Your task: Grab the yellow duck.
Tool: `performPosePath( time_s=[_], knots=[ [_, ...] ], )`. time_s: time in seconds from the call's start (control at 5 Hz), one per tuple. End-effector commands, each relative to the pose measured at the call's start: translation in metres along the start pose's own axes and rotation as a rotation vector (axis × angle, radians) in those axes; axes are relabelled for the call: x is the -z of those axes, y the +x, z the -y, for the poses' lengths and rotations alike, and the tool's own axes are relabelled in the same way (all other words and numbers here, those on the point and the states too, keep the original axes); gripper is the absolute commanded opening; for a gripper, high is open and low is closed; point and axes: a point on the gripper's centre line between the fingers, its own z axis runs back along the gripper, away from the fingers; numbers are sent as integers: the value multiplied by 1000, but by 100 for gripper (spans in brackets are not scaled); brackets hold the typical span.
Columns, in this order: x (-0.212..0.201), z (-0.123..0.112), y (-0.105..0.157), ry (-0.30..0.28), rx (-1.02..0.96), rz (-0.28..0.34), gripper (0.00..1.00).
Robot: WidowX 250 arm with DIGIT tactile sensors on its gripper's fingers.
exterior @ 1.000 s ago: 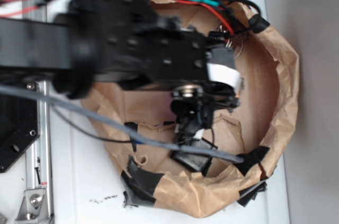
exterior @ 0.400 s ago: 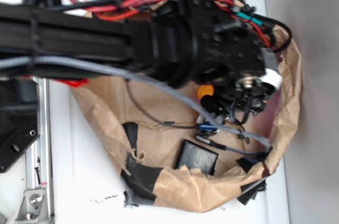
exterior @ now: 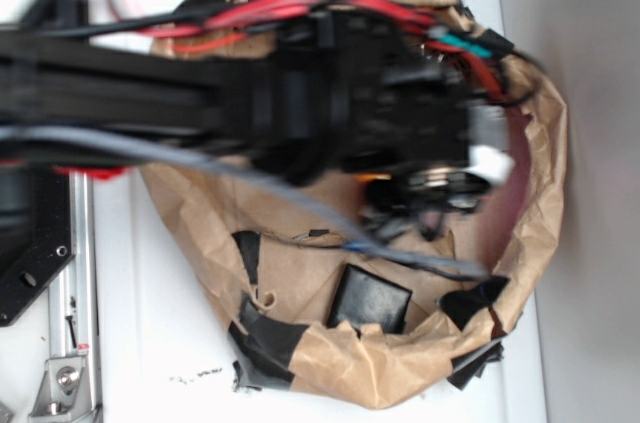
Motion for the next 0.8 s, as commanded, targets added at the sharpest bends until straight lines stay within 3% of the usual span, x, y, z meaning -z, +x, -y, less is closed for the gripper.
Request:
performPosePath(
  time_s=[0.0,0.2,0.4,0.6],
  knots=[
    [-59,11,6,105,-16,227,0],
    [-76,15,4,198,57,137,0],
    [-108,19,-10,136,-67,28,0],
    [-111,12,-22,117,-309,5,0]
  ],
)
